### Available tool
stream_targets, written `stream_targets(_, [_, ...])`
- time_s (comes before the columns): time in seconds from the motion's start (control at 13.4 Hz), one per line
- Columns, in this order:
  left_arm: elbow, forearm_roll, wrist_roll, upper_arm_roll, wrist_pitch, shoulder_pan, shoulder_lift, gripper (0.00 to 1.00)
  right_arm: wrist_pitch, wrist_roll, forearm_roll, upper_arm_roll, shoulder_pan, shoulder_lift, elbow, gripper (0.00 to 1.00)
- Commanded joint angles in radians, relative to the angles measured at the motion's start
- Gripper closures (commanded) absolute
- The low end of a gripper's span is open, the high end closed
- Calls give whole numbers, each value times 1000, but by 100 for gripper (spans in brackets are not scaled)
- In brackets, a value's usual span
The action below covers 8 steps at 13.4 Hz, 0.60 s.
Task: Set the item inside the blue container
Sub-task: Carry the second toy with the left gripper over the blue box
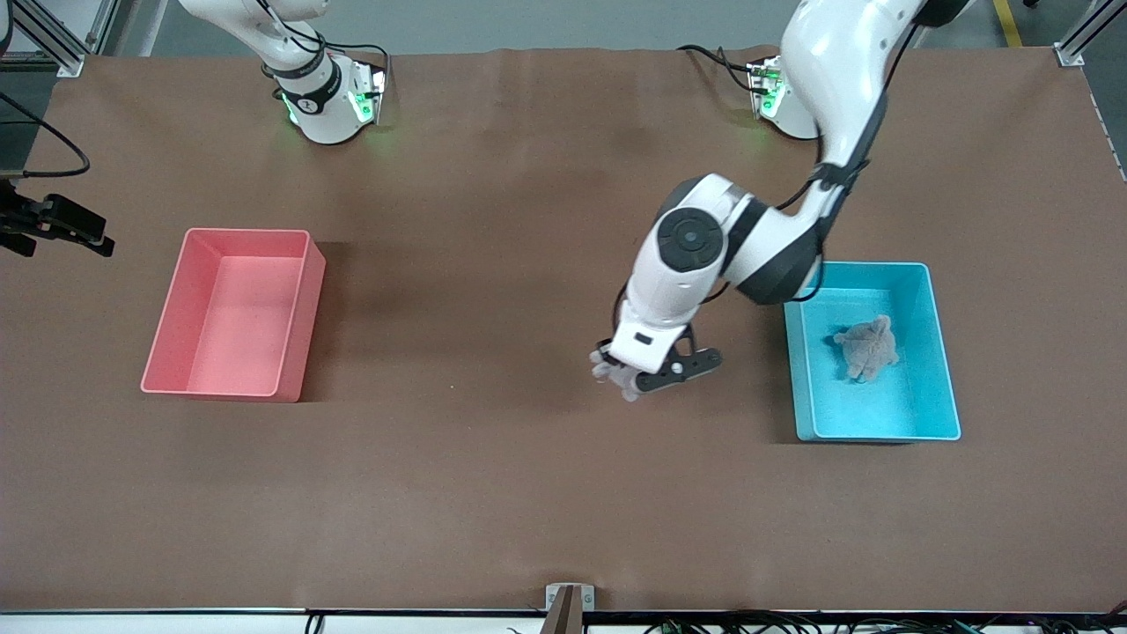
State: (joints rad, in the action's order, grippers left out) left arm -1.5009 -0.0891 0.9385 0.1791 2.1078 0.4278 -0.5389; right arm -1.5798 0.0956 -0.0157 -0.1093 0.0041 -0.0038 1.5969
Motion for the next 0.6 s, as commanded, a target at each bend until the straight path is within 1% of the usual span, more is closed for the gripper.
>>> stream_targets(0.0, [-191, 0, -149, 7, -67, -108, 172, 70, 12, 13, -12, -3, -6, -50, 46, 0])
stream_targets(0.22, [-321, -1, -362, 7, -75, -245, 276, 70, 14, 13, -12, 0, -4, -61, 51, 0])
stream_targets(0.37, [-372, 0, -519, 10, -74, -344, 309, 70, 11, 15, -12, 0, -6, -67, 63, 0])
stream_targets(0.52, [-409, 0, -675, 10, -74, -437, 315, 70, 9, 15, -12, 0, -6, -67, 63, 0])
